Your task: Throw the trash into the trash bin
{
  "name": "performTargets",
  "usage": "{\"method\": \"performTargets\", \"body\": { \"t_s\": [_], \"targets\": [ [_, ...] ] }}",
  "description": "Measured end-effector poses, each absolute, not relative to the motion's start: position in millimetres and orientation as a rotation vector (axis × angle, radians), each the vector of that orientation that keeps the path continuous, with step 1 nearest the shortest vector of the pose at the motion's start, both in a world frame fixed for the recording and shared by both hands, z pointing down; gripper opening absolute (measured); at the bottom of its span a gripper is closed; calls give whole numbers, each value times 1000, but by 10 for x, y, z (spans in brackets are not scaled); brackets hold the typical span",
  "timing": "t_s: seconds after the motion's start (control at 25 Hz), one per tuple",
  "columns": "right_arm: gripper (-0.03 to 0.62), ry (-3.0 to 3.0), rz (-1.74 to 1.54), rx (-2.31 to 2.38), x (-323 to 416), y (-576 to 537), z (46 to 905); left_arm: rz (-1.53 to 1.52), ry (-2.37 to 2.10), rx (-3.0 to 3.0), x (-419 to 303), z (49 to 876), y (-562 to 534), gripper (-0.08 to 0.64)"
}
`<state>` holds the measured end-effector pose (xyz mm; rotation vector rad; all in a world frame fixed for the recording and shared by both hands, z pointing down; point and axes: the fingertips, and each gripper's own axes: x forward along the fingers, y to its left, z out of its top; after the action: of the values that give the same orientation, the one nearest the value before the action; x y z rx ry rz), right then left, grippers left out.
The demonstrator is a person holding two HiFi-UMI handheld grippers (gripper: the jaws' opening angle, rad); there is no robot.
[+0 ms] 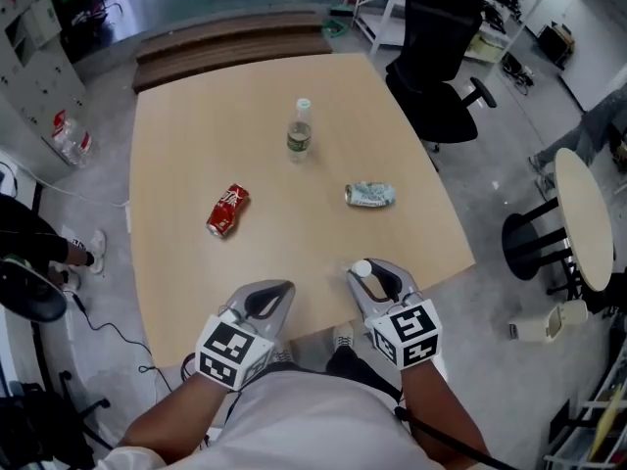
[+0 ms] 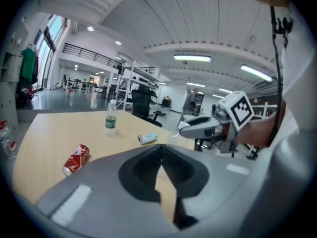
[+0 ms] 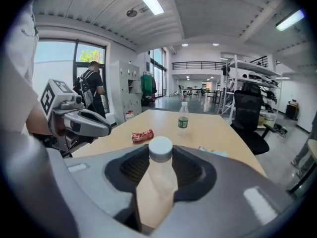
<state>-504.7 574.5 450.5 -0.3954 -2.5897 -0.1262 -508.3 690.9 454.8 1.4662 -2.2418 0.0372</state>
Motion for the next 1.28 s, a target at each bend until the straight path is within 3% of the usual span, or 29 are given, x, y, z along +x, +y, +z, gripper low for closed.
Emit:
{"method": "performTargets", "body": {
  "t_s": [0.88, 1.28],
  "targets": [
    [144, -2693, 56, 151, -3802, 4725, 4050, 101, -1950, 1915, -4568, 4290, 5609, 9],
    [143, -2695, 120, 299, -3046, 3986, 4034, 169, -1859, 2022, -3923, 4225, 4822, 9]
  ]
}}
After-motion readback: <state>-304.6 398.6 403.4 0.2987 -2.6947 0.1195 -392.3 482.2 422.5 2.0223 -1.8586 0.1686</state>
